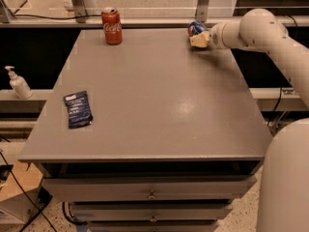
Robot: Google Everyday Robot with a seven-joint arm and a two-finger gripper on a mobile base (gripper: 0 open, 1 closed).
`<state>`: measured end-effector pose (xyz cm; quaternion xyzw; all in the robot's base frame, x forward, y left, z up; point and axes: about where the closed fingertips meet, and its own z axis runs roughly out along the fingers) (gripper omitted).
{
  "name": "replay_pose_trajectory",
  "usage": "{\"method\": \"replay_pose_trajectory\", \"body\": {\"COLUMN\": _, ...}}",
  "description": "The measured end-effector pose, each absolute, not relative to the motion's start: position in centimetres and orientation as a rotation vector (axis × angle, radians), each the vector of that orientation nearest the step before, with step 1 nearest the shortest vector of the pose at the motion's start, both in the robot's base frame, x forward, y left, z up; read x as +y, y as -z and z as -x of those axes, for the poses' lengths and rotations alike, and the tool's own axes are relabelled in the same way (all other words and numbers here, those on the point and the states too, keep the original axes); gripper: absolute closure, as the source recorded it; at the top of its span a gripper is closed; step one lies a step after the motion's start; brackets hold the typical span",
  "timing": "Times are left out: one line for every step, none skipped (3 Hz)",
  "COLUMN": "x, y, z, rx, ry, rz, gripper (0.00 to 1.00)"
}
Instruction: Pick pepsi can
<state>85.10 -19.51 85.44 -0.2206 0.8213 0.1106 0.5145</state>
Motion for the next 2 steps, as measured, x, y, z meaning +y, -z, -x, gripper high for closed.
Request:
{"method": "replay_pose_trajectory", "body": {"x": -18.8, "y": -88.4, "z": -83.5, "rx": 1.908, "ry": -0.246, "rz": 0.600, "gripper": 0.88}}
{"method": "replay_pose_trajectory", "body": {"x": -17.8, "y": -94.4, "z": -80.7, "rx": 1.774, "ry": -0.202, "rz": 0.706, "gripper": 1.00}}
